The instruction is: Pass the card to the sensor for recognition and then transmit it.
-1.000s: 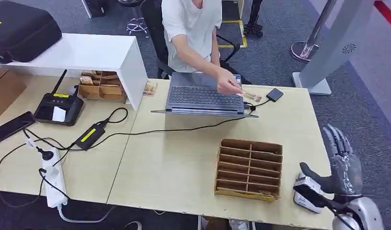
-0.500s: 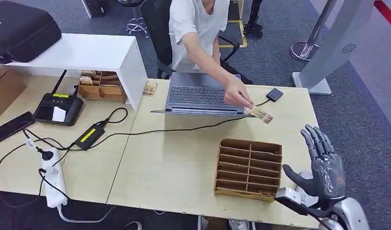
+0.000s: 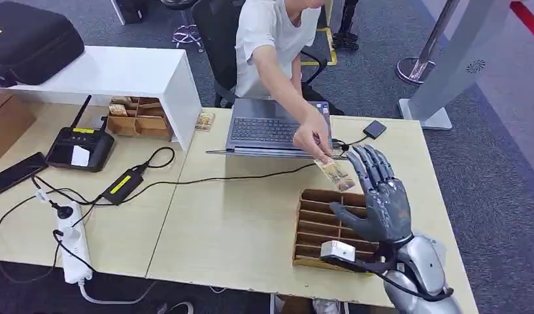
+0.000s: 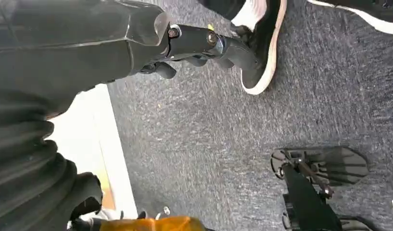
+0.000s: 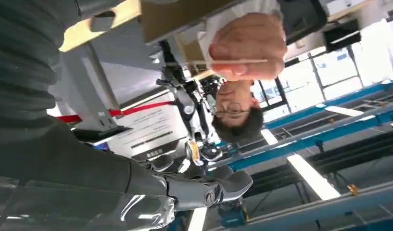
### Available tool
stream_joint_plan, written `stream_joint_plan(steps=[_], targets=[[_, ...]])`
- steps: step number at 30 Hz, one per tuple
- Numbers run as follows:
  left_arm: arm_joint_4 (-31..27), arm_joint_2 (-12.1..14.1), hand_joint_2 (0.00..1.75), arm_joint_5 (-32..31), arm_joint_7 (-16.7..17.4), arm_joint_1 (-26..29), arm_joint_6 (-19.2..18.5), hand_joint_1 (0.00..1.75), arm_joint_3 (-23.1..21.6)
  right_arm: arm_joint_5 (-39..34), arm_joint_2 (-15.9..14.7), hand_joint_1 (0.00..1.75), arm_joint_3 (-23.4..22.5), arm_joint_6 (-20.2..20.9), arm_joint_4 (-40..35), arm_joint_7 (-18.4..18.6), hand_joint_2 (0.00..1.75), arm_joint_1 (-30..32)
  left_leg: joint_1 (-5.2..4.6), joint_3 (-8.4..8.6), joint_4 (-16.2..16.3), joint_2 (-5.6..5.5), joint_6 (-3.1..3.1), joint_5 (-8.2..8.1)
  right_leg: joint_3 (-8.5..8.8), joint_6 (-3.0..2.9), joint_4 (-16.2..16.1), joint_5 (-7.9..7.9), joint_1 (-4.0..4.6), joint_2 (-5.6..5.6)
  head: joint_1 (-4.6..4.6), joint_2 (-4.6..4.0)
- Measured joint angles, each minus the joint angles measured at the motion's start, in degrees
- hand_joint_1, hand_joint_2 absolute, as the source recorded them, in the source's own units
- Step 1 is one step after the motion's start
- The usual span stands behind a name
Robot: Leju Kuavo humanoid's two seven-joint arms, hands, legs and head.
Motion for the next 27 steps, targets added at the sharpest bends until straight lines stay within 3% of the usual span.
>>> stream_joint_plan(steps=[5, 9, 15, 16, 17, 18, 27], targets=[[0.0, -0.44, 1.75, -1.88, -2.06, -0.93, 0.9, 0.0, -1.07, -0.09, 1.71, 0.0, 3.97, -0.5, 0.88, 2.32, 1.75, -3.52, 0.02, 0.0, 0.0, -0.03, -0.01, 0.0, 0.0, 0.0, 0.0, 0.0, 0.01, -0.01, 0.0, 0.0], [0.0, -0.55, 1.75, -3.73, -9.07, -1.16, 2.71, 0.0, -2.71, -0.24, 1.79, 0.0, 5.56, -1.59, 0.22, 4.11, 1.75, -3.58, 0.02, -0.01, 0.0, -0.03, -0.01, 0.0, -0.01, 0.0, -0.01, -0.01, 0.01, -0.02, 0.02, 0.0], [0.0, -0.52, 1.75, -3.24, -10.82, -1.15, 0.73, 0.0, -3.41, -0.79, 1.75, 0.0, 6.06, -1.79, -0.83, 4.46, 1.75, -2.95, 0.02, -0.01, 0.0, 0.01, -0.01, -0.01, -0.02, 0.0, -0.03, -0.01, 0.01, 0.06, 0.02, 0.0], [0.0, -0.48, 0.0, -2.41, -11.19, -1.13, -0.3, 0.0, -3.43, -0.87, 1.75, 0.0, 6.13, -1.77, -0.89, 4.44, 1.75, -2.92, 0.02, -0.01, 0.0, 0.01, -0.01, -0.01, -0.02, 0.0, -0.03, -0.01, 0.01, 0.06, 0.0, 0.0], [0.0, -0.46, 0.0, -1.35, -11.65, -1.09, -1.51, 0.0, -3.41, -0.96, 1.75, 0.0, 6.17, -1.75, -0.89, 4.37, 1.75, -2.9, 0.02, -0.01, 0.0, 0.01, -0.01, -0.01, -0.02, 0.0, -0.03, -0.01, 0.01, 0.06, 0.02, 0.0], [0.0, -0.44, 1.75, -0.32, -12.2, -1.03, -2.65, 0.0, -3.39, -1.14, 1.75, 1.75, 6.19, -1.73, -0.89, 4.22, 1.75, -2.86, 0.02, -0.01, 0.0, 0.01, -0.01, -0.01, -0.02, 0.0, -0.02, -0.01, 0.01, 0.05, 0.02, 0.0], [0.0, -0.22, 1.75, 2.17, -14.34, -0.04, -6.38, 0.0, -2.45, -3.02, 1.4, 1.75, 6.56, -1.75, -0.98, 2.32, 1.75, -1.64, 0.04, -0.01, 0.0, 0.01, -0.01, -0.01, -0.03, 0.0, -0.02, -0.01, 0.02, 0.05, 0.02, 0.0]])
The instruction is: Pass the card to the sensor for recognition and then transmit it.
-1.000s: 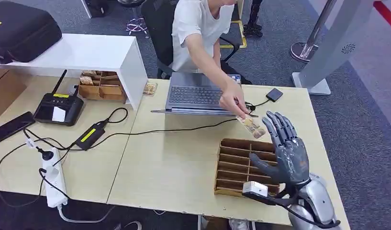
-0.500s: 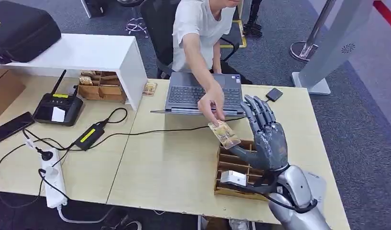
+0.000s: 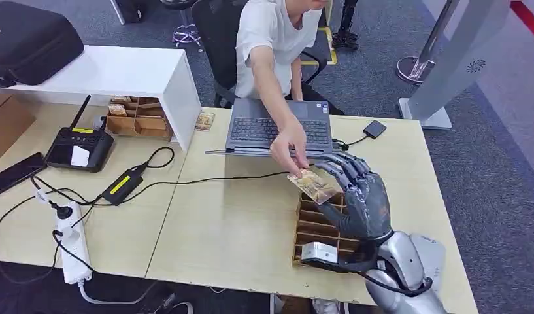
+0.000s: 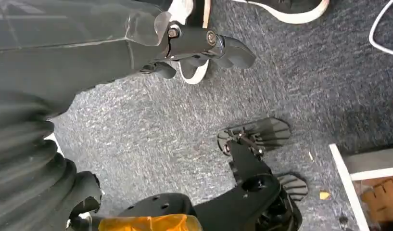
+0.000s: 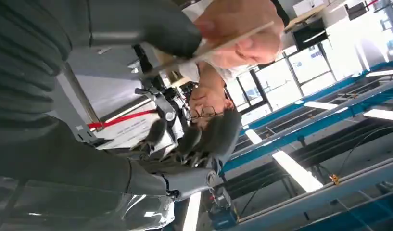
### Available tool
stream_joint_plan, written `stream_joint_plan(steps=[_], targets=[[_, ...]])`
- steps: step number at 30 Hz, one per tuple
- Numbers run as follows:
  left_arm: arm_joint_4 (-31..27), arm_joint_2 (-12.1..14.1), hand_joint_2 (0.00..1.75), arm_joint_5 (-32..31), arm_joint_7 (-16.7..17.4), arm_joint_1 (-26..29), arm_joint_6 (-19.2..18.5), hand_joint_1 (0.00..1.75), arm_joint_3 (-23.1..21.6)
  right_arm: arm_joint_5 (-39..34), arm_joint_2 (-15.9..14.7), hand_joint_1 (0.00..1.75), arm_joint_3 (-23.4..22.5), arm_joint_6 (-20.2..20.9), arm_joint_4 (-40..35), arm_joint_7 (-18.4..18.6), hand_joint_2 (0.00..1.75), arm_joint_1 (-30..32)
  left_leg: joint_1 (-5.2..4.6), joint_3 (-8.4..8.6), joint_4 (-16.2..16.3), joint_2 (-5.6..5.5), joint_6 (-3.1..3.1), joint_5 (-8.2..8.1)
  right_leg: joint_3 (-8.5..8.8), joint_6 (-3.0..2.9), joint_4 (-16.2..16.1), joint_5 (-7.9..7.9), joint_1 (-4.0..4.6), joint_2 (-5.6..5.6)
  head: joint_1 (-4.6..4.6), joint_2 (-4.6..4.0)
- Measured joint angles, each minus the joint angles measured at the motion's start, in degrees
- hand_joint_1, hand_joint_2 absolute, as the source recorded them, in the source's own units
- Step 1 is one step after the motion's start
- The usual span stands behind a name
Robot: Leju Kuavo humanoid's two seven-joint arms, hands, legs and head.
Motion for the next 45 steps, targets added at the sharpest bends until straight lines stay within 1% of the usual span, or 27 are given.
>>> stream_joint_plan(steps=[19, 23, 26, 31, 35, 37, 40, 45], targets=[[0.0, 0.13, 1.75, 0.24, -0.48, 0.51, -1.05, 0.0, 0.83, -0.79, -0.02, 1.75, 0.17, 0.22, -0.13, -0.59, 1.75, 0.56, 0.0, 0.0, 0.0, 0.0, 0.0, 0.0, 0.0, 0.0, 0.0, 0.0, 0.0, 0.0, 0.0, 0.0], [0.0, 0.17, 1.75, -0.83, -0.55, 0.51, -0.46, 0.0, 0.83, -0.85, -0.02, 1.75, 0.17, 0.37, -0.15, -0.72, 1.75, 0.6, 0.0, 0.01, 0.0, 0.0, 0.0, 0.0, 0.0, 0.0, 0.0, 0.0, 0.0, 0.0, 0.0, 0.0], [0.0, 0.15, 1.75, 0.04, -0.55, 0.51, 0.28, 0.0, 0.87, -0.81, -0.02, 1.75, 0.17, 0.33, -0.2, -0.72, 1.75, 0.82, 0.0, 0.01, 0.0, 0.0, 0.0, 0.0, 0.0, 0.0, 0.0, 0.0, 0.0, 0.0, 0.0, 0.0], [0.0, 0.11, 1.75, 0.46, 0.0, 0.56, 0.13, 0.0, 1.18, -0.04, -0.15, 1.75, -0.24, -0.07, -0.2, -0.28, 1.75, 1.37, 0.0, 0.0, 0.0, 0.0, 0.0, 0.0, 0.0, 0.0, 0.0, 0.0, 0.0, 0.0, 0.0, 0.0], [0.0, 0.11, 1.75, 0.66, 0.04, 0.58, 0.09, 0.0, 1.31, 0.53, -0.42, 1.75, -0.9, -0.39, -0.17, 0.07, 1.75, 1.57, 0.0, 0.0, 0.0, 0.0, 0.0, 0.0, 0.0, 0.0, -0.01, 0.0, 0.0, 0.0, 0.0, 0.0], [0.0, 0.11, 1.75, 0.66, 0.04, 0.59, 0.09, 0.0, 1.36, 1.93, -0.55, 1.75, -1.44, -1.51, -0.07, 0.59, 1.75, 1.76, 0.0, 0.0, 0.0, 0.0, 0.0, 0.0, 0.0, 0.0, -0.01, 0.0, 0.0, 0.0, 0.0, 0.0], [0.0, 0.13, 1.75, 0.77, 0.04, 0.62, 0.04, 0.0, 1.46, 2.89, -1.01, 1.75, -2.91, -3.02, 0.31, 1.25, 1.75, 2.18, 0.0, 0.0, 0.0, 0.0, 0.0, 0.0, 0.0, 0.0, -0.02, 0.0, 0.0, 0.0, 0.0, 0.0], [0.0, 0.2, 1.75, 0.63, 0.57, 0.78, 0.37, 0.0, 1.73, 3.34, -2.34, 1.75, -6.76, -5.38, 1.29, 1.75, 1.75, 3.28, -0.01, -0.01, 0.0, 0.0, 0.01, -0.01, 0.0, 0.0, -0.03, 0.0, 0.0, 0.0, 0.0, 0.0]])
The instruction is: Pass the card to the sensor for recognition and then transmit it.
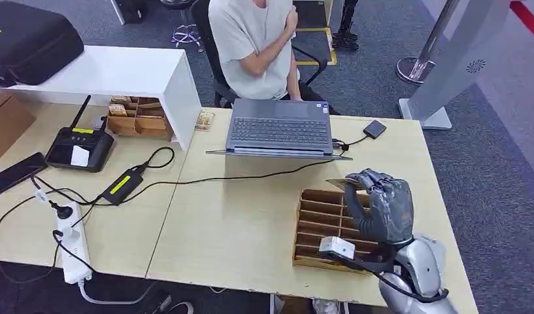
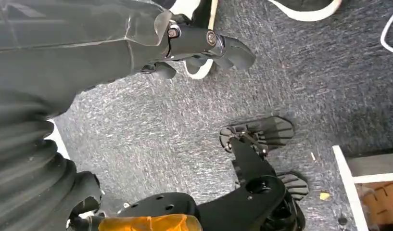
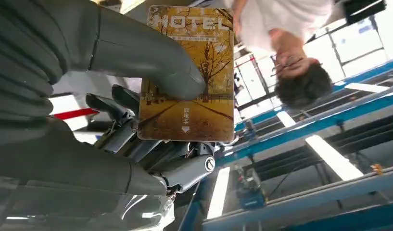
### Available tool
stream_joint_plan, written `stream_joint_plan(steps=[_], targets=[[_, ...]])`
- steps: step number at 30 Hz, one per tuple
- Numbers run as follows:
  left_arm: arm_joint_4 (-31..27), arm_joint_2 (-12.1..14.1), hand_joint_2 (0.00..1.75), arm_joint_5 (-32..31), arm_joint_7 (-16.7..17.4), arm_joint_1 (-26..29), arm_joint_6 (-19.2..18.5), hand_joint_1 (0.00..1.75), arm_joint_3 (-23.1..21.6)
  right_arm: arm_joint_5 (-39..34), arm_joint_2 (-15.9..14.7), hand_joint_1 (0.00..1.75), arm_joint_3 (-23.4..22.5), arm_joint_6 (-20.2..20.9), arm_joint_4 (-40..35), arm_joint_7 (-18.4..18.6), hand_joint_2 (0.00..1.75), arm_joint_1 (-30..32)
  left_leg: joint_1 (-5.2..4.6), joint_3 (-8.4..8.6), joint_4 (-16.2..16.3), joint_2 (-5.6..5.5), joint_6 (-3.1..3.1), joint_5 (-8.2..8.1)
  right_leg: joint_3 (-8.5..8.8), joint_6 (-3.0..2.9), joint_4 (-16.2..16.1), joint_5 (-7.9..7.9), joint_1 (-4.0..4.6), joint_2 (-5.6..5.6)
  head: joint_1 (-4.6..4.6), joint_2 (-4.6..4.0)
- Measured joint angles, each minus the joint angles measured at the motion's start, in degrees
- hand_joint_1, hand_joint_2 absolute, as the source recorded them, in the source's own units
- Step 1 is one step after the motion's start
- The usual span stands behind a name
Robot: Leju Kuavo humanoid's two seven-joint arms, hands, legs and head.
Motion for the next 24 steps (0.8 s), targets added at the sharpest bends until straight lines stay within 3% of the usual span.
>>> stream_joint_plan(steps=[14, 20, 24], targets=[[0.0, 1.22, 1.75, -1.62, 0.2, 1.32, 1.18, 0.0, 0.0, 5.77, -1.07, 1.75, -17.07, -1.86, 2.56, -3.8, 1.75, 4.57, 0.0, -0.03, 0.01, -0.03, 0.01, -0.02, -0.01, 0.01, -0.02, -0.01, 0.0, -0.02, 0.0, 0.0], [0.0, 1.42, 1.75, -1.75, -0.41, 1.64, 1.2, 0.0, 0.0, 13.24, 1.24, 1.75, -25.25, -1.88, 3.34, -8.1, 1.75, 5.43, 0.0, -0.02, 0.01, -0.04, 0.01, -0.01, -0.01, 0.01, -0.01, -0.01, 0.0, -0.06, -0.02, 0.0], [0.0, 1.6, 1.75, -1.73, -0.96, 1.82, 0.79, 0.0, 0.04, 14.45, 2.8, 1.75, -30.2, -1.88, 3.58, -9.84, 1.75, 6.28, 0.0, -0.04, 0.01, -0.04, 0.01, -0.01, -0.01, 0.01, -0.02, -0.01, 0.0, -0.05, -0.02, 0.0]])
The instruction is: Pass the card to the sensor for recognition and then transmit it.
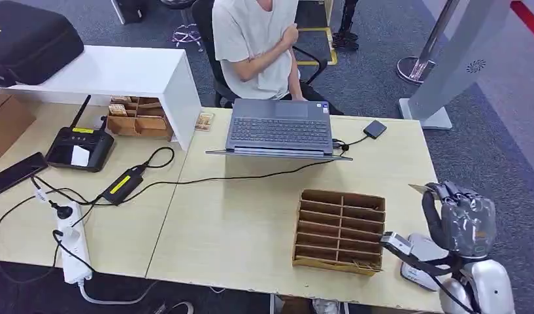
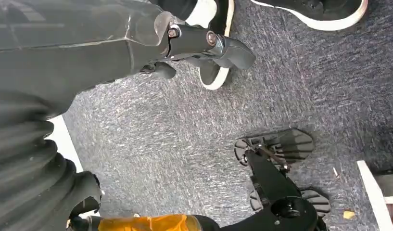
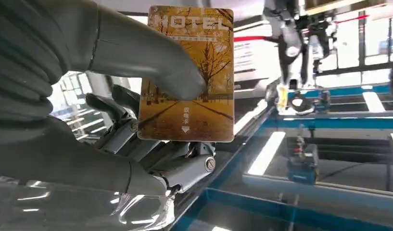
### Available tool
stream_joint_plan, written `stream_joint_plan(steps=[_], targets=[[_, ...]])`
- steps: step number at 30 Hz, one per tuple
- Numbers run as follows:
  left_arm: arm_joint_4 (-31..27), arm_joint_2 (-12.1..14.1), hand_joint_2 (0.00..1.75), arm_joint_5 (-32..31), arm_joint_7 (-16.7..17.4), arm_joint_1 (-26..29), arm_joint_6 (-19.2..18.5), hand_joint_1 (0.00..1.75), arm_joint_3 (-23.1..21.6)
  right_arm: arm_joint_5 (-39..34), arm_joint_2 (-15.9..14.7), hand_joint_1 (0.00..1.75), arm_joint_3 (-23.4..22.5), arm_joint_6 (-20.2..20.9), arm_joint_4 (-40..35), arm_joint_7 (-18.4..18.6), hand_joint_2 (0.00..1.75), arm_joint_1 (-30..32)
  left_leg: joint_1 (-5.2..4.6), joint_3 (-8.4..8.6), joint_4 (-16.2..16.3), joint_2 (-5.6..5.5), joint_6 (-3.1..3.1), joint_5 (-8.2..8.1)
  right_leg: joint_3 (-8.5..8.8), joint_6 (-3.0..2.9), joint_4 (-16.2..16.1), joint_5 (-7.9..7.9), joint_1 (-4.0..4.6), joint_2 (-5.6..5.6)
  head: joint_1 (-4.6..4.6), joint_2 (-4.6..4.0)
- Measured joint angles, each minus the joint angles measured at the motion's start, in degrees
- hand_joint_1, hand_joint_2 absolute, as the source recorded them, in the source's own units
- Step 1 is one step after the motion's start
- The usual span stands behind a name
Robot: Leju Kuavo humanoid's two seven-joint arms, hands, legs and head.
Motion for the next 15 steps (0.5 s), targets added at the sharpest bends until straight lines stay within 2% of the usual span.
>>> stream_joint_plan(steps=[7, 15], targets=[[0.0, 0.22, 1.75, -0.26, -0.7, 0.07, 0.04, 0.0, 0.2, 2.34, 1.99, 1.75, -4.03, 0.0, -0.24, -1.34, 1.75, 1.37, 0.0, 0.01, 0.0, -0.01, 0.0, 0.0, 0.0, 0.0, 0.0, 0.0, 0.0, -0.01, 0.02, 0.0], [0.0, 0.28, 1.75, -0.39, -1.31, 0.43, -0.02, 0.0, 1.03, 3.06, 4.59, 1.75, -9.08, 0.0, -2.32, -5.12, 1.75, 4.09, 0.0, 0.0, 0.0, 0.0, 0.0, 0.0, 0.0, 0.0, 0.0, 0.0, 0.0, 0.0, 0.02, 0.0]])
